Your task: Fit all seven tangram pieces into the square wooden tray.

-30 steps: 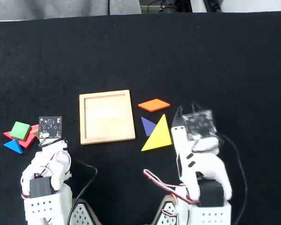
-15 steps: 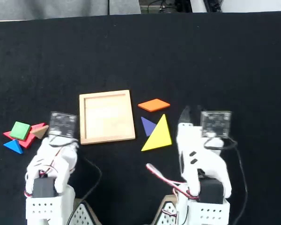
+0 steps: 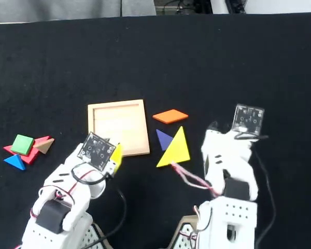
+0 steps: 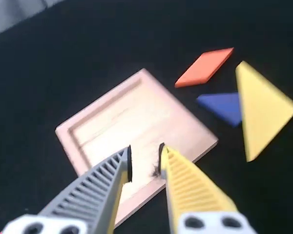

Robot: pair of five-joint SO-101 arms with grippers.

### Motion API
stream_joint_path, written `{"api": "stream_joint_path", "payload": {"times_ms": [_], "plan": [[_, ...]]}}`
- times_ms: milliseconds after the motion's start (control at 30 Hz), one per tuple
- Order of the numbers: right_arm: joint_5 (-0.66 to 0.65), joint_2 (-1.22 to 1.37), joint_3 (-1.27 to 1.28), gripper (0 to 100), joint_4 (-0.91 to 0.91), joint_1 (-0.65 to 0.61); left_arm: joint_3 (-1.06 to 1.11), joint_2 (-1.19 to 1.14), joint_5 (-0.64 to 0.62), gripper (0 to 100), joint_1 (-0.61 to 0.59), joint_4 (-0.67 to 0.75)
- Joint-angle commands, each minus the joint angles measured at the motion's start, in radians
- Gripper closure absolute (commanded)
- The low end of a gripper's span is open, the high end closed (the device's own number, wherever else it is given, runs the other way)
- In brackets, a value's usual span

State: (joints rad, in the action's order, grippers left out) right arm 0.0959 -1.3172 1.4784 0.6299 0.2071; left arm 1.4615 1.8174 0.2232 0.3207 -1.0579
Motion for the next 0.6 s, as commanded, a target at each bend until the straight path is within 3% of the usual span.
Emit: {"api": "stream_joint_path", "payload": {"times_ms": [0, 233, 467, 567], "plan": [[0.064, 0.101, -0.101, 89.5, -0.069, 0.106, -0.185, -0.138, -0.054, 87, 0.073, 0.002], [0.120, 0.200, -0.136, 89.5, -0.097, 0.180, -0.478, -0.669, -0.138, 87, 0.222, 0.009], [0.209, 0.203, -0.157, 89.5, -0.107, 0.336, -0.607, -1.129, -0.252, 87, 0.260, 0.247], [0.215, 0.209, -0.150, 89.5, -0.161, 0.387, -0.665, -1.283, -0.307, 81, 0.295, 0.307]]}}
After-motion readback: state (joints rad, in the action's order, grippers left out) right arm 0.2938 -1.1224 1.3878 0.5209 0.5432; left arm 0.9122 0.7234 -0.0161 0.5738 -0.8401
